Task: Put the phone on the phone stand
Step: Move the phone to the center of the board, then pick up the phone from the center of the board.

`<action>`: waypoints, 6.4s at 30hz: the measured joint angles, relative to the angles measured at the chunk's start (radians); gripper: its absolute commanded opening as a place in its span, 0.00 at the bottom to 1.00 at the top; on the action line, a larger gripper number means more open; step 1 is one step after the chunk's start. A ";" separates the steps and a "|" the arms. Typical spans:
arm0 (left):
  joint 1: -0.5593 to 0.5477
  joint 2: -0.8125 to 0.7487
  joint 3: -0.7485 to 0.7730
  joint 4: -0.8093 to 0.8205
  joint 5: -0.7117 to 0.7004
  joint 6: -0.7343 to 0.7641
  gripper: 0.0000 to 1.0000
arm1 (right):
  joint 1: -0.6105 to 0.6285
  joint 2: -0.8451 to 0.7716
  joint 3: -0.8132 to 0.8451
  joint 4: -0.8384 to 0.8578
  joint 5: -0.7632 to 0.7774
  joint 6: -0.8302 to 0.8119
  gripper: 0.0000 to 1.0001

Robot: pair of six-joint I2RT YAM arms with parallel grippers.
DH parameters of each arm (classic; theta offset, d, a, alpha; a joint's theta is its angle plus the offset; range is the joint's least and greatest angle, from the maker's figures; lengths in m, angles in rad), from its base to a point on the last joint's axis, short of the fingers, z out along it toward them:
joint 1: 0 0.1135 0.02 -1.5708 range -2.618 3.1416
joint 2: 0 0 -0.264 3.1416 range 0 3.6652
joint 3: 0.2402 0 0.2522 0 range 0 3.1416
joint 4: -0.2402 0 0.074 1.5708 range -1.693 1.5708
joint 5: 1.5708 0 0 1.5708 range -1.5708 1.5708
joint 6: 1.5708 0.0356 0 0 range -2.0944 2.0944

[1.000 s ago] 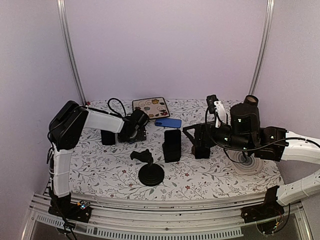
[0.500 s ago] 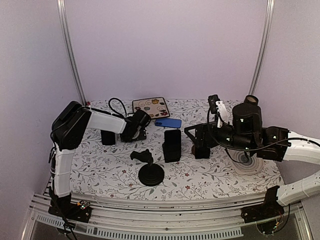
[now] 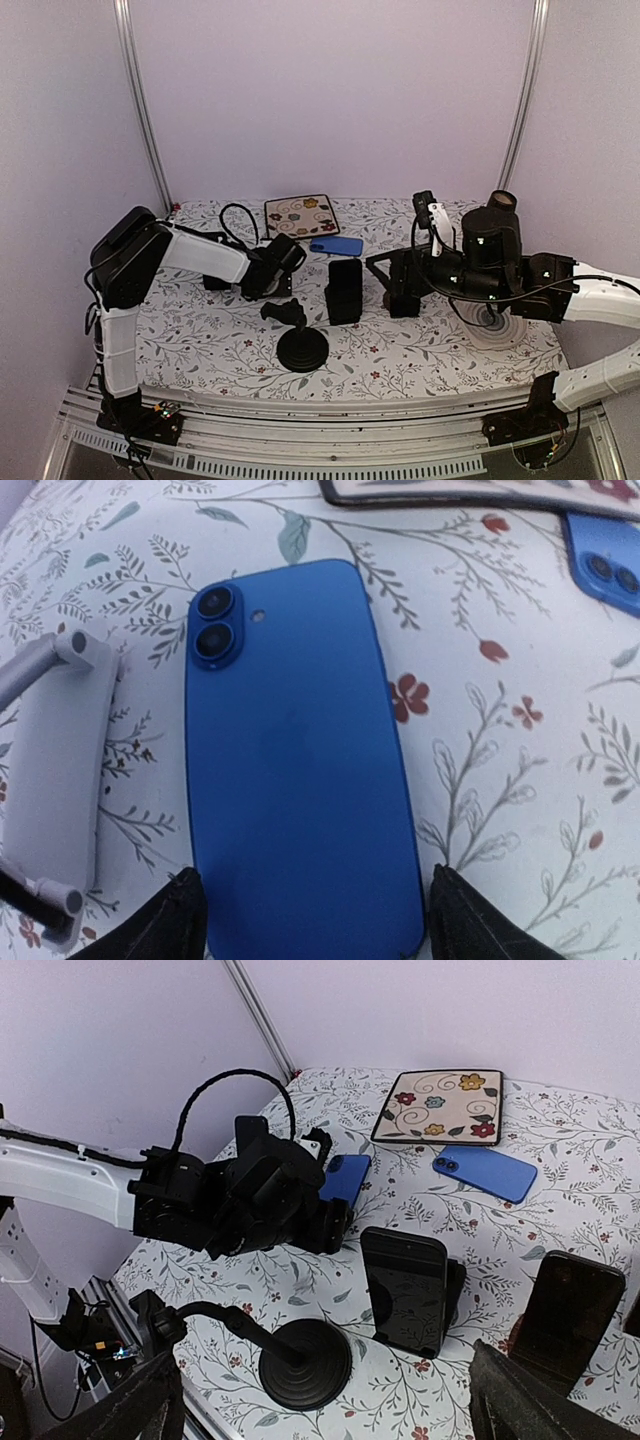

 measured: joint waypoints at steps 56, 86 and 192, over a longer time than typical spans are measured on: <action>0.058 -0.017 -0.019 0.088 0.160 0.102 0.61 | 0.000 0.016 0.000 -0.004 -0.013 0.012 0.99; 0.048 -0.081 -0.092 0.080 0.269 0.162 0.78 | 0.000 0.016 -0.002 -0.007 -0.031 0.033 0.99; 0.053 -0.434 -0.112 0.080 0.386 0.463 0.56 | -0.181 0.396 0.320 0.129 -0.358 0.109 0.99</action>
